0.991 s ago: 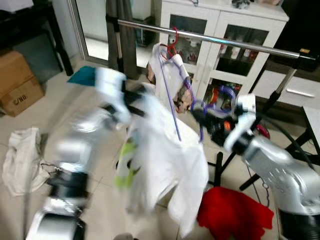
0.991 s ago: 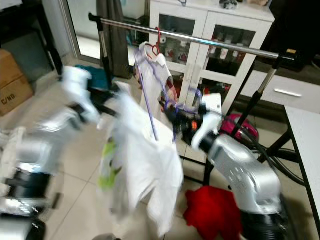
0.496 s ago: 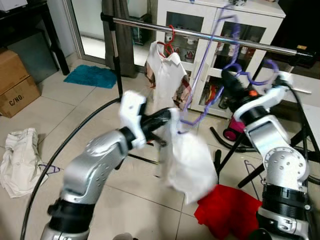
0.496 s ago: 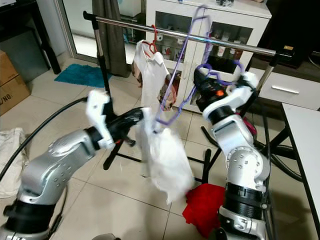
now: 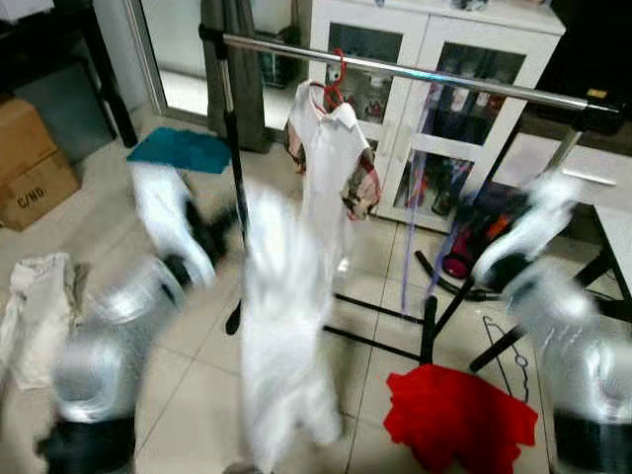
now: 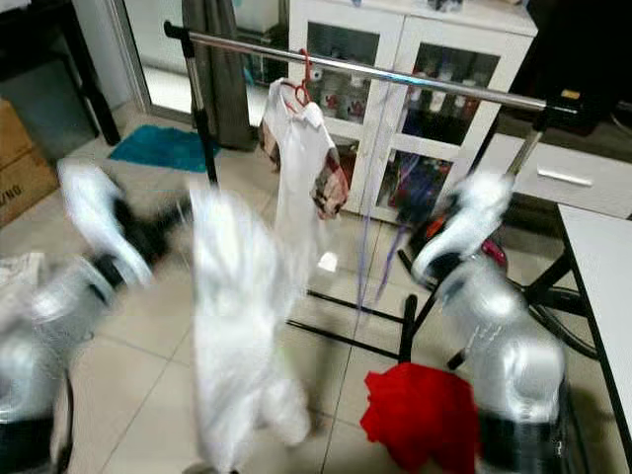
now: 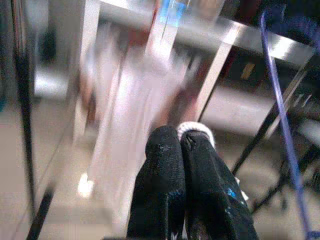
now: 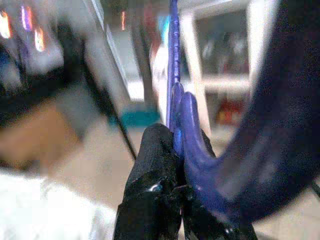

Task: Hang hanger

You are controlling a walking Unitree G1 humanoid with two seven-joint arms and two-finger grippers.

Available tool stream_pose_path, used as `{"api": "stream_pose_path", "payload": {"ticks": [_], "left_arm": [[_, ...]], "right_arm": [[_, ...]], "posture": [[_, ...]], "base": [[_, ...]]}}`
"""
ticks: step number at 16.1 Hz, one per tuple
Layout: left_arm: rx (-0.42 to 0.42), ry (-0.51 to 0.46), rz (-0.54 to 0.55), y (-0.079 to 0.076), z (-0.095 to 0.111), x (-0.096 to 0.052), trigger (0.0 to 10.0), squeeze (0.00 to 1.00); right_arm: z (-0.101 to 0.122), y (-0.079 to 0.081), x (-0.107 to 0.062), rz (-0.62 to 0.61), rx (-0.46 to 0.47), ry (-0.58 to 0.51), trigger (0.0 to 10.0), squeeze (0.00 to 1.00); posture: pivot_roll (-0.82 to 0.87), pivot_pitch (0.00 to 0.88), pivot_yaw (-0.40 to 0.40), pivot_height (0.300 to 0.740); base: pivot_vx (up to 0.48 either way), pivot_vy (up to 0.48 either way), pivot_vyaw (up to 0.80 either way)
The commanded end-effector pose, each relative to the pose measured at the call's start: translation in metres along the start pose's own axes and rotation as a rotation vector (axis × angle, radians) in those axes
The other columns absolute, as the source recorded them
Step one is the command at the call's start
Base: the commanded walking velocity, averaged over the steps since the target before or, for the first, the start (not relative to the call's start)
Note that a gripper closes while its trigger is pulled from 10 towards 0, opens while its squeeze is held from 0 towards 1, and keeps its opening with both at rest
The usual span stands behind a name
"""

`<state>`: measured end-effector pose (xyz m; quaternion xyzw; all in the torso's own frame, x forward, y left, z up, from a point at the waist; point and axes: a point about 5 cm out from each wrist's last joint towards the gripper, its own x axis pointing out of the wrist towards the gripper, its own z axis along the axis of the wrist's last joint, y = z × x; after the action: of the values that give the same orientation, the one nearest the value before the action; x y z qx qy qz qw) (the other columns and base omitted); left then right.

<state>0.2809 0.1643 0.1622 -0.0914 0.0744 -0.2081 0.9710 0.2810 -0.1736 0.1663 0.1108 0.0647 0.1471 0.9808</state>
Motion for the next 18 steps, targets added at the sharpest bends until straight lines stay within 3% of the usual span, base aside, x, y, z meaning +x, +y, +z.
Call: {"api": "stream_pose_path", "payload": {"ticks": [1, 3, 4, 5, 7, 8, 11, 12, 15, 18], "left_arm": [[0.022, 0.015, 0.039, -0.003, 0.0, 0.0, 10.0, 0.0], [0.003, 0.083, 0.106, -0.004, -0.014, -0.005, 10.0, 0.0], [0.049, 0.128, 0.191, -0.004, -0.024, -0.012, 10.0, 0.0], [0.017, 0.131, 0.22, -0.004, -0.026, -0.013, 10.0, 0.0], [-0.022, 0.092, 0.154, -0.016, -0.023, -0.013, 10.0, 0.0], [0.048, 0.041, 0.133, -0.019, -0.017, -0.013, 10.0, 0.0], [0.047, -0.096, 0.21, -0.019, -0.006, -0.012, 10.0, 0.0], [0.053, -0.112, 0.219, -0.019, -0.004, -0.013, 10.0, 0.0], [0.023, -0.117, 0.063, -0.029, 0.003, -0.022, 10.0, 0.0], [0.067, -0.074, 0.045, -0.033, -0.005, -0.028, 10.0, 0.0]], "right_arm": [[-0.001, 0.004, -0.008, -0.027, -0.096, 0.03, 10.0, 0.0], [-0.011, 0.005, -0.024, -0.074, -0.117, 0.064, 10.0, 0.0], [-0.013, 0.006, -0.04, -0.12, -0.185, 0.076, 10.0, 0.0], [-0.013, 0.006, -0.043, -0.141, -0.178, 0.074, 10.0, 0.0], [-0.007, 0.007, -0.047, -0.155, -0.178, 0.046, 10.0, 0.0], [-0.005, 0.008, -0.047, -0.154, -0.153, 0.034, 10.0, 0.0], [0.002, 0.019, -0.048, -0.121, -0.105, -0.016, 10.0, 0.0], [0.001, 0.02, -0.049, -0.128, -0.091, -0.011, 10.0, 0.0], [0.005, 0.022, -0.051, -0.116, -0.055, -0.011, 10.0, 0.0], [0.007, 0.023, -0.052, -0.096, -0.07, 0.0, 10.0, 0.0]], "posture": [[0.07, 0.0, -0.03, 0.74], [0.05, 0.0, -0.029, 0.74], [0.04, 0.0, -0.036, 0.74], [0.04, 0.0, -0.036, 0.74], [0.04, 0.0, -0.028, 0.74], [0.04, 0.0, -0.024, 0.74], [0.03, 0.0, -0.024, 0.74], [0.03, 0.0, -0.032, 0.74], [0.04, 0.005, -0.049, 0.74], [0.05, 0.009, -0.058, 0.74]], "base": [[0.0, 0.0, -0.8], [0.0, 0.0, -0.8], [0.0, 0.0, -0.8], [0.0, 0.0, -0.8], [0.0, 0.0, -0.8], [0.0, 0.0, -0.8], [0.0, 0.0, -0.8], [0.0, 0.0, -0.8], [0.0, 0.0, -0.8], [0.0, 0.0, -0.8]]}}
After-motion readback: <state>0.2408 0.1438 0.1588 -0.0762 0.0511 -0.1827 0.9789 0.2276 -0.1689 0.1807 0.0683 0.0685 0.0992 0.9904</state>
